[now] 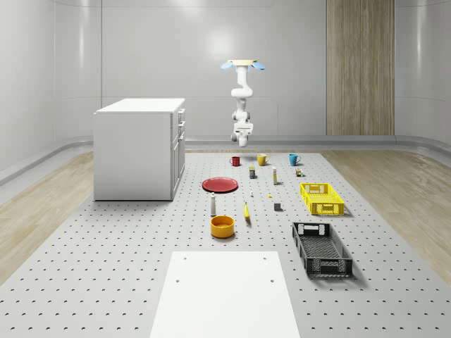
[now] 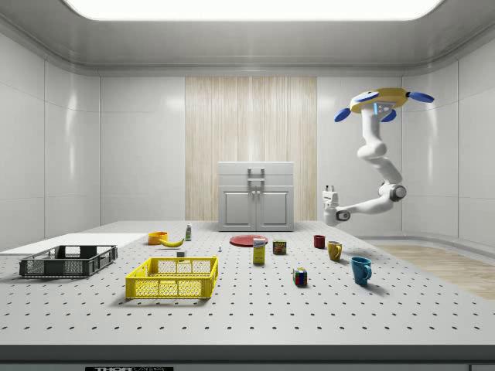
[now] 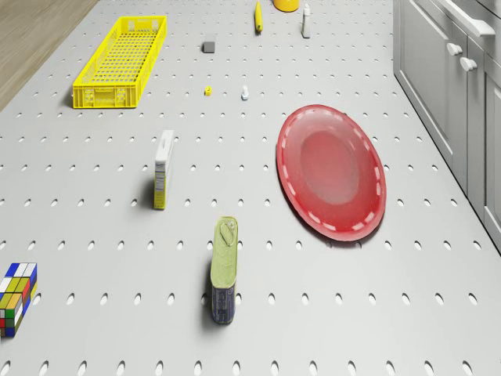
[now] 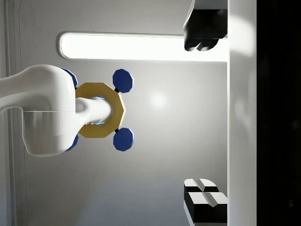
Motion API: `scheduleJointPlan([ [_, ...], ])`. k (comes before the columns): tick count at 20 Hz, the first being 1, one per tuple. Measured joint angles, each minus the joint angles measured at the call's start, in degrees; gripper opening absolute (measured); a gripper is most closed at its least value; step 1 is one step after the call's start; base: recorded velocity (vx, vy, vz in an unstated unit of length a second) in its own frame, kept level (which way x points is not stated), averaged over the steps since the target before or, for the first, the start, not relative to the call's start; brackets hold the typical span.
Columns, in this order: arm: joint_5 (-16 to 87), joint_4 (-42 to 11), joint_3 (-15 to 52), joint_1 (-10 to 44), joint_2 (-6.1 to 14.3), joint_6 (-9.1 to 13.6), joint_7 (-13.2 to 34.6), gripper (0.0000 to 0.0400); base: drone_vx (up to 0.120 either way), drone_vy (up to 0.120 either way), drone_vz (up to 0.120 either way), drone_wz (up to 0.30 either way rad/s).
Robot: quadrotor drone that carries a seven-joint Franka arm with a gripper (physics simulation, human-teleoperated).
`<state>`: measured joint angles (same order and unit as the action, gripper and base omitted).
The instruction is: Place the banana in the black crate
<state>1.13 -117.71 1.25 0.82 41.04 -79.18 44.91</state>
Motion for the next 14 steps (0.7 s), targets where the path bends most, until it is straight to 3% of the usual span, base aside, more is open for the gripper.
scheduleJointPlan([
  [8,3.8,-0.4,2.7,0.8,0.3,-0.4,0.5,0.04,0.12,0.0,0.0,0.0],
  [14,12.8,-1.7,9.1,2.8,0.7,-0.8,1.7,0.04,0.12,0.0,0.0,0.0],
])
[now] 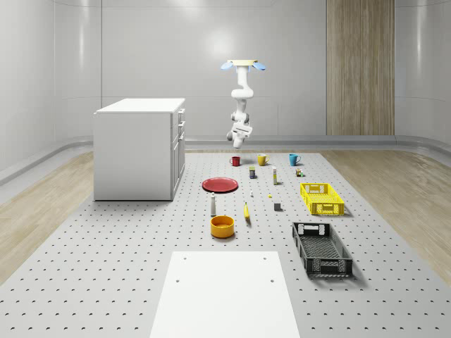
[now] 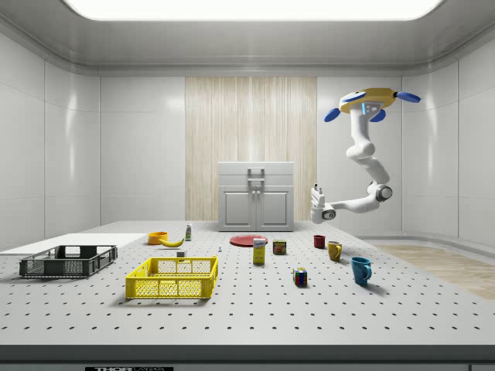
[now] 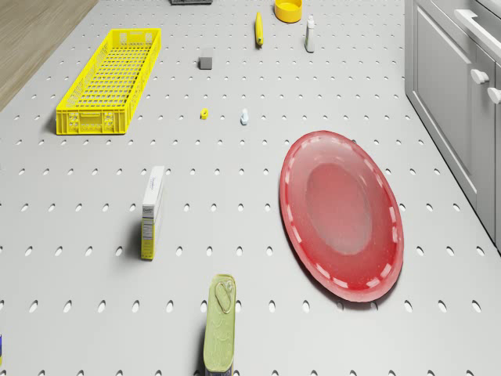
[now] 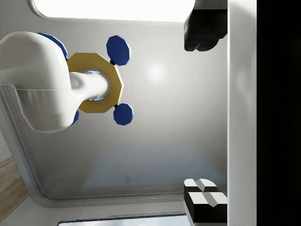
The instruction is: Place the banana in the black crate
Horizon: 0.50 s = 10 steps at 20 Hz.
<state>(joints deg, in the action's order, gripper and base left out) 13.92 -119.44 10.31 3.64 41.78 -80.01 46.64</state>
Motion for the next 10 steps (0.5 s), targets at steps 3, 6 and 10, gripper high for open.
scheduleJointPlan([
  [3,8.8,-2.2,6.2,2.0,0.6,-0.4,1.3,0.04,0.12,0.0,0.0,0.0],
  [6,22.1,-7.2,15.0,5.1,1.7,-1.1,3.7,0.04,0.12,0.0,0.0,0.0],
  [10,46.4,-19.9,29.5,11.8,4.5,-1.8,9.8,0.04,0.12,0.0,0.0,0.0],
])
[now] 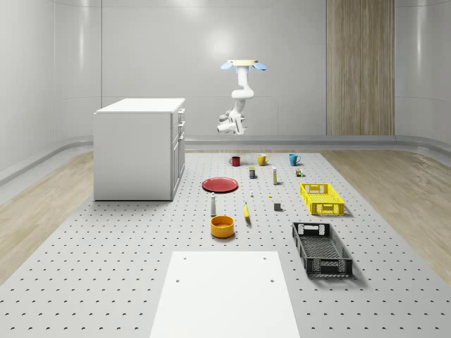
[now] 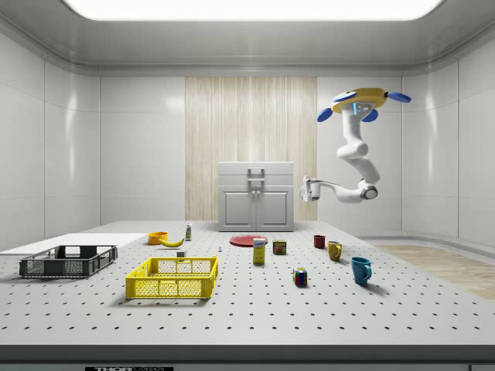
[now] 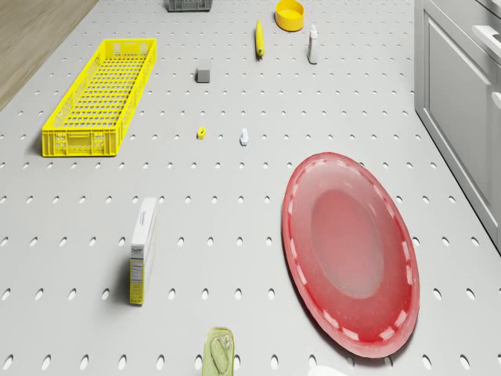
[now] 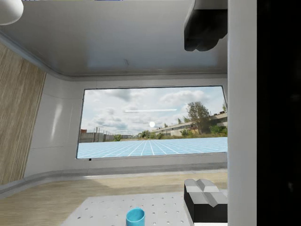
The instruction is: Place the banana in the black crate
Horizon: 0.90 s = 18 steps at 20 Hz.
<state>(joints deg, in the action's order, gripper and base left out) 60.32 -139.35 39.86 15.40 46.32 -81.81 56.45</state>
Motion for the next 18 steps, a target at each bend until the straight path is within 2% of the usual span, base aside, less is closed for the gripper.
scheduleJointPlan([
  [3,19.2,-11.1,10.0,7.5,2.5,1.4,7.2,0.04,0.12,0.0,0.0,0.0],
  [7,38.2,-20.8,19.7,19.8,5.6,6.3,17.1,0.04,0.12,0.0,0.0,0.0],
  [12,49.2,-25.2,26.4,32.2,9.0,12.0,25.6,0.04,0.12,0.0,0.0,0.0],
  [14,51.1,-25.9,28.0,35.5,10.1,13.4,27.7,0.04,0.12,0.0,0.0,0.0],
  [18,52.9,-26.4,30.1,39.8,12.1,14.8,30.5,0.04,0.12,-0.11,0.0,0.0],
])
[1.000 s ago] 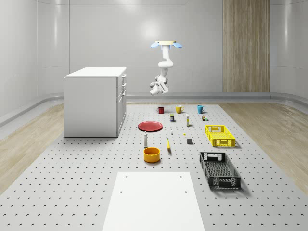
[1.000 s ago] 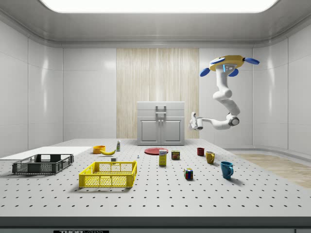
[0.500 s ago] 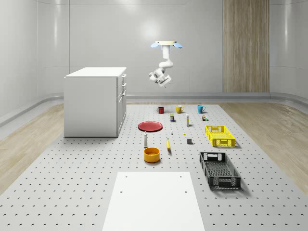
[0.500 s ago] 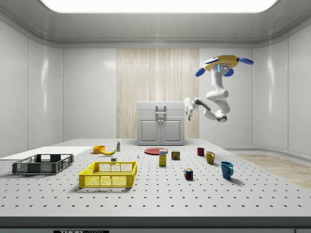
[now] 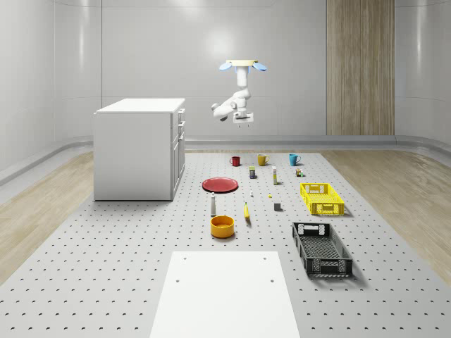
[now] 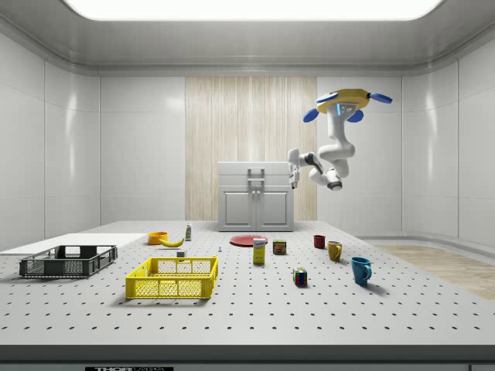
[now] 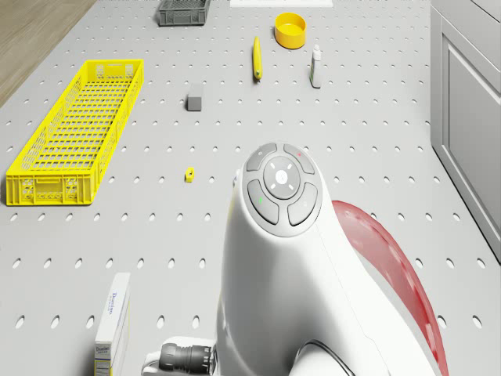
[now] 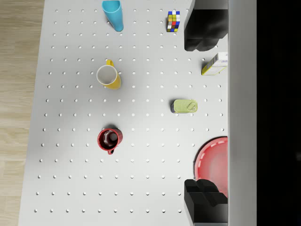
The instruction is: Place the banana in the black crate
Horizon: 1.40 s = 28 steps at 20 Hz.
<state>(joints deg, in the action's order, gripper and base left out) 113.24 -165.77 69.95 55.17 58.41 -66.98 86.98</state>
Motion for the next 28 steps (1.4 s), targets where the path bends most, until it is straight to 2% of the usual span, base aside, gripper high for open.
scheduleJointPlan([
  [5,0.4,-0.2,1.5,2.8,2.0,0.1,2.0,0.04,0.12,-0.104,0.0,0.0],
  [28,-2.7,0.2,4.4,6.8,9.1,-5.1,5.3,0.04,0.12,0.0,0.0,0.0],
])
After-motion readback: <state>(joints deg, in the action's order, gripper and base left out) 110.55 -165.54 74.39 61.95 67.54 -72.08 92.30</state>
